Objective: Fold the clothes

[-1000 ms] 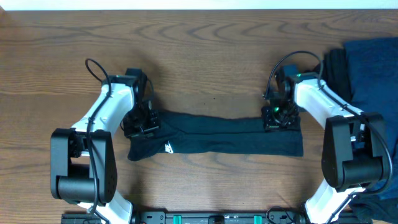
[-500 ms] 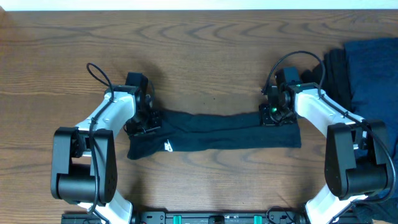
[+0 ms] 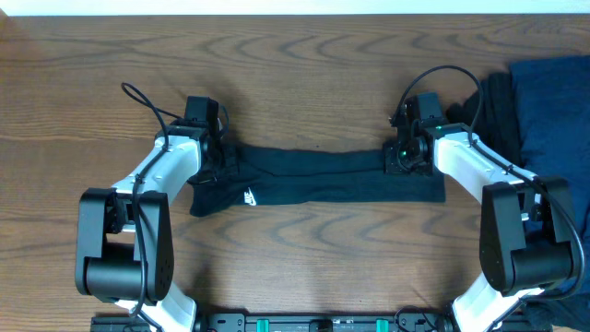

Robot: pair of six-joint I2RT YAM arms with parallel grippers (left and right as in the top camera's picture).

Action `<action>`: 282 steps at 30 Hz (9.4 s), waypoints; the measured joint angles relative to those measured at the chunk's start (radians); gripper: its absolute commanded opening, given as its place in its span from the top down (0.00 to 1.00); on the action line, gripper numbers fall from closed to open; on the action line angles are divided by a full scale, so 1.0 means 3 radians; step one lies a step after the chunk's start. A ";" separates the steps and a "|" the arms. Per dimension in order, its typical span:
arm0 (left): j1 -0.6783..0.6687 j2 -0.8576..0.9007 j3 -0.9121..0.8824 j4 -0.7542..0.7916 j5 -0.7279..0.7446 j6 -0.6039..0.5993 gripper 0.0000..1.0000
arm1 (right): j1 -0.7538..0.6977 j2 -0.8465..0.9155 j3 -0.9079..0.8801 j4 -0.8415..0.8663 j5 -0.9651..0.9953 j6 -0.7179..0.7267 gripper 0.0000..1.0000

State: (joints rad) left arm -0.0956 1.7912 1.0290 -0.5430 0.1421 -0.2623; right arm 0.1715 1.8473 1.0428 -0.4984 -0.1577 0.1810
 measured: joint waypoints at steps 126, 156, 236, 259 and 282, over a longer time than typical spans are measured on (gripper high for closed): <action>-0.0257 -0.0131 0.0347 -0.0430 0.0909 -0.0062 0.94 | 0.1409 0.0862 0.0923 -0.0065 -0.1648 0.0243 0.99; -0.0256 0.0392 0.0342 -0.0291 0.0937 -0.0064 0.93 | 0.1406 0.0861 0.0947 -0.0713 -0.1509 0.0251 0.98; -0.0256 0.0392 0.0342 -0.0287 0.0938 -0.0064 0.93 | 0.1090 0.0355 0.0933 -0.1685 -0.0214 0.0128 0.99; -0.0259 -0.0072 0.0342 -0.0374 0.0902 -0.0065 0.93 | 0.0103 -0.0189 0.0933 -0.2110 0.0580 0.0052 0.71; -0.0262 -0.1520 0.0342 -0.1165 -0.0740 -0.0429 0.02 | -0.0600 -0.0209 0.0926 -0.1808 0.0446 -0.0121 0.40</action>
State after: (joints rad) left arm -0.1741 1.3354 1.1316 -0.8925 -0.0799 -0.3908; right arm -0.0086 1.7847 1.3205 -1.0409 -0.0238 0.1448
